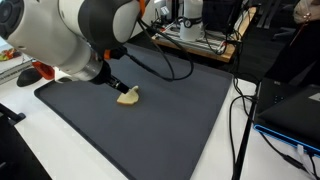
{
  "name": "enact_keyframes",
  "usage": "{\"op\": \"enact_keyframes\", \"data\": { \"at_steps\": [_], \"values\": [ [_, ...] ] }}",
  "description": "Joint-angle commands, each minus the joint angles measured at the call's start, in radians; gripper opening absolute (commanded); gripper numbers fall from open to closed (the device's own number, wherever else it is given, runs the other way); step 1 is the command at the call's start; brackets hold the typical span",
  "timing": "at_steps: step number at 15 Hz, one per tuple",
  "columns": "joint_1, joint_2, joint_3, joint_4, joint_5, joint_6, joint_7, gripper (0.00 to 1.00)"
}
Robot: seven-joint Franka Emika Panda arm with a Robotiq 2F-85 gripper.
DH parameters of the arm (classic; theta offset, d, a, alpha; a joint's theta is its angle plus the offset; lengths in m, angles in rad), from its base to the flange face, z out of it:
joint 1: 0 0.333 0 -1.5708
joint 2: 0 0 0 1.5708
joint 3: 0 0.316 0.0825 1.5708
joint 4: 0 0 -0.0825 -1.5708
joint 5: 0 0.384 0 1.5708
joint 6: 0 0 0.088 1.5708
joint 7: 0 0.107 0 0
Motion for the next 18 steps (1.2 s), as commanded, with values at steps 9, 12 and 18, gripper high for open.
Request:
{"op": "enact_keyframes", "data": {
  "at_steps": [9, 12, 18],
  "values": [
    [0.141, -0.039, -0.079, -0.057, -0.104, 0.064, 0.092, 1.00],
    [0.158, -0.059, -0.080, -0.096, -0.097, 0.069, 0.107, 1.00],
    [0.165, -0.169, -0.070, -0.296, -0.074, 0.165, 0.149, 1.00]
  ]
}}
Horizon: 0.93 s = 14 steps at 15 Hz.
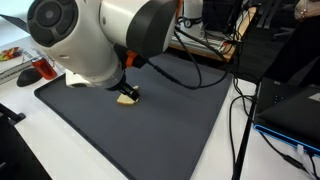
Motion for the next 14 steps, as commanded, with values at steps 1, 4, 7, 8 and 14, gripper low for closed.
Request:
{"op": "enact_keyframes", "data": {
  "at_steps": [1, 4, 7, 8, 14],
  "values": [
    [0.013, -0.138, 0.004, -0.233, 0.013, 0.100, 0.041, 1.00],
    [0.021, -0.212, 0.010, -0.354, 0.010, 0.184, 0.058, 1.00],
    [0.047, -0.299, 0.008, -0.477, -0.008, 0.303, 0.079, 1.00],
    [0.058, -0.327, 0.005, -0.517, -0.013, 0.331, 0.086, 1.00],
    [0.040, -0.497, 0.087, -0.761, -0.090, 0.451, 0.182, 1.00]
  ]
}}
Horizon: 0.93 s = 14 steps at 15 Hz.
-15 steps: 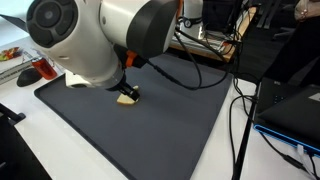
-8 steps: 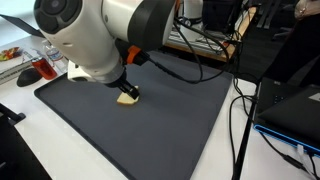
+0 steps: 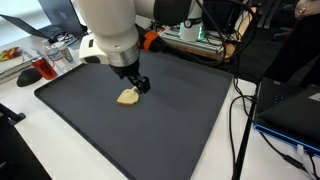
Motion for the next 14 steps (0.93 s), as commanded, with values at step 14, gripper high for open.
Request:
{"op": "enact_keyframes", "data": {
  "at_steps": [14],
  "values": [
    [-0.118, -0.504, 0.040, -0.889, -0.114, 0.785, 0.022, 1.00]
  ]
}}
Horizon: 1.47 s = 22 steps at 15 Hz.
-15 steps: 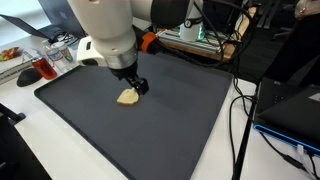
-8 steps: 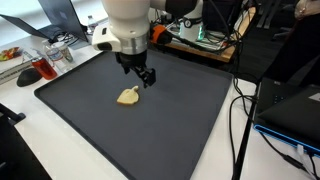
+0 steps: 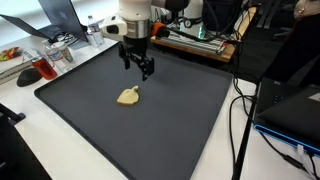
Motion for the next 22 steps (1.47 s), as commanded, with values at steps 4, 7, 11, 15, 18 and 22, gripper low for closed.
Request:
{"op": "enact_keyframes", "data": {
  "at_steps": [4, 7, 11, 15, 18, 22],
  "values": [
    [-0.160, -0.175, 0.065, -0.336, 0.138, 0.358, -0.192, 1.00],
    [-0.314, -0.156, 0.233, -0.351, 0.379, 0.415, -0.438, 1.00],
    [-0.498, -0.082, 0.425, -0.254, 0.684, 0.333, -0.754, 1.00],
    [-0.516, -0.034, 0.358, -0.188, 0.781, 0.211, -0.879, 1.00],
    [-0.526, 0.020, 0.317, -0.121, 0.776, 0.130, -0.905, 1.00],
    [-0.527, 0.100, 0.294, -0.024, 0.764, 0.046, -0.915, 1.00]
  ]
}}
